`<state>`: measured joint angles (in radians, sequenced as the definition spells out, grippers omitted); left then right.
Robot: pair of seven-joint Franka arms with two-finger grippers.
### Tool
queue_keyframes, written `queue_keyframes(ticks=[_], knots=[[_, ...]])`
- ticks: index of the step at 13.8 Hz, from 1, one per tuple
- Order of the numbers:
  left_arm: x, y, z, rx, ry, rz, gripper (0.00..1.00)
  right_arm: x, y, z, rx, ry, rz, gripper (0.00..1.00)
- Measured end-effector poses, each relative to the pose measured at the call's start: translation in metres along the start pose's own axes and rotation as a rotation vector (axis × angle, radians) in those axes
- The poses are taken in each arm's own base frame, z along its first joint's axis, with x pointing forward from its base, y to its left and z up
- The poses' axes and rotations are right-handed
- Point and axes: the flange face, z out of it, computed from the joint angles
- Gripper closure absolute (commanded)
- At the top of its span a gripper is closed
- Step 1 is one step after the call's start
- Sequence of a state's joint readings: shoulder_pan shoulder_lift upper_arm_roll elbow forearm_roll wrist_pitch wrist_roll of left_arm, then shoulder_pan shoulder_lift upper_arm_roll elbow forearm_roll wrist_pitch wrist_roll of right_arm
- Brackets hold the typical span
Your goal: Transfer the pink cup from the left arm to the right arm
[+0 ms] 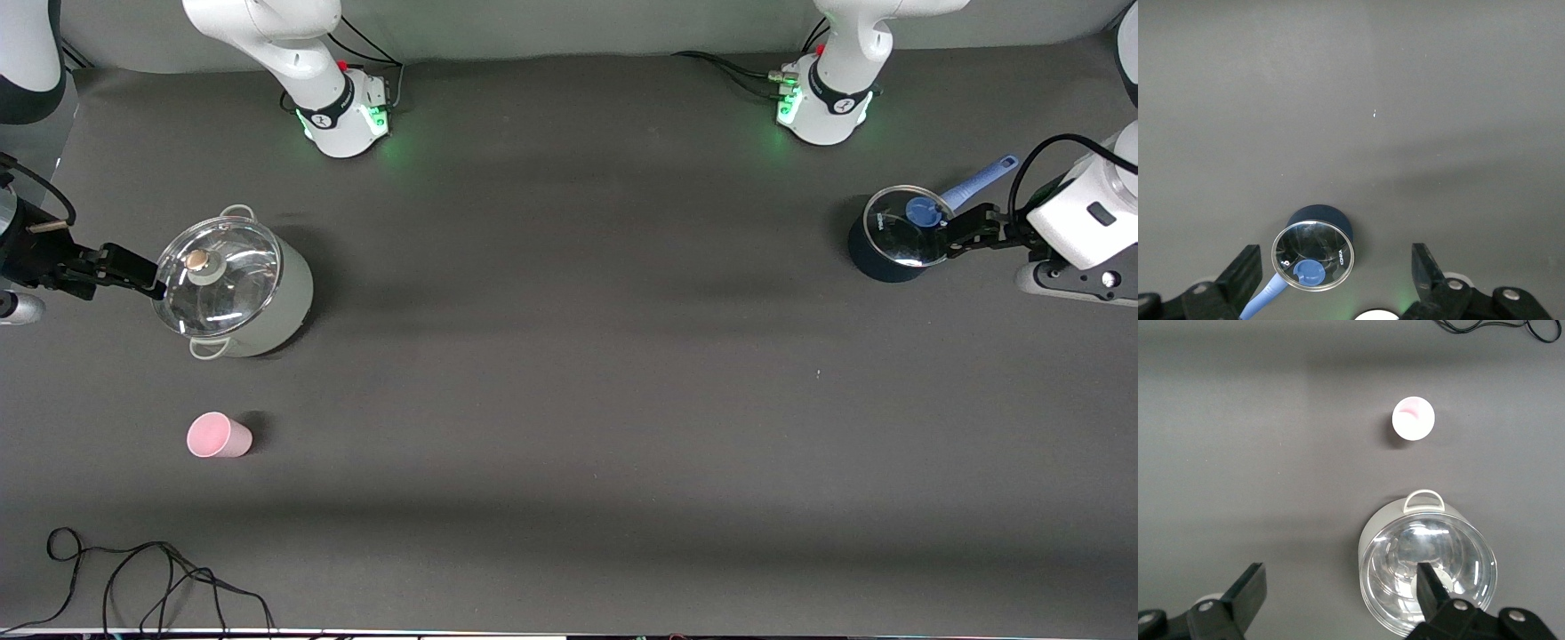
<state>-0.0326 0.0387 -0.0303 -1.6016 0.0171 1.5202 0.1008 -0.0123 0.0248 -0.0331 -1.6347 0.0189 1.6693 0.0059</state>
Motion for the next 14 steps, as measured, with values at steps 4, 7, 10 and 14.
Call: queue_keyframes(ticks=[4,7,10,14], knots=[[0.001,0.001,0.001,0.000,0.000,0.001,0.00,0.000,0.000,0.000,0.000,-0.001,0.000,0.01],[0.001,0.000,0.001,-0.001,-0.001,0.001,0.00,-0.001,0.000,-0.001,0.000,-0.007,-0.001,0.01],[0.001,-0.001,0.001,-0.001,-0.001,0.007,0.00,-0.003,-0.001,-0.010,0.000,-0.005,-0.001,0.01],[0.001,-0.001,0.003,-0.001,-0.004,0.011,0.00,-0.004,-0.001,-0.013,0.000,-0.004,-0.001,0.01]])
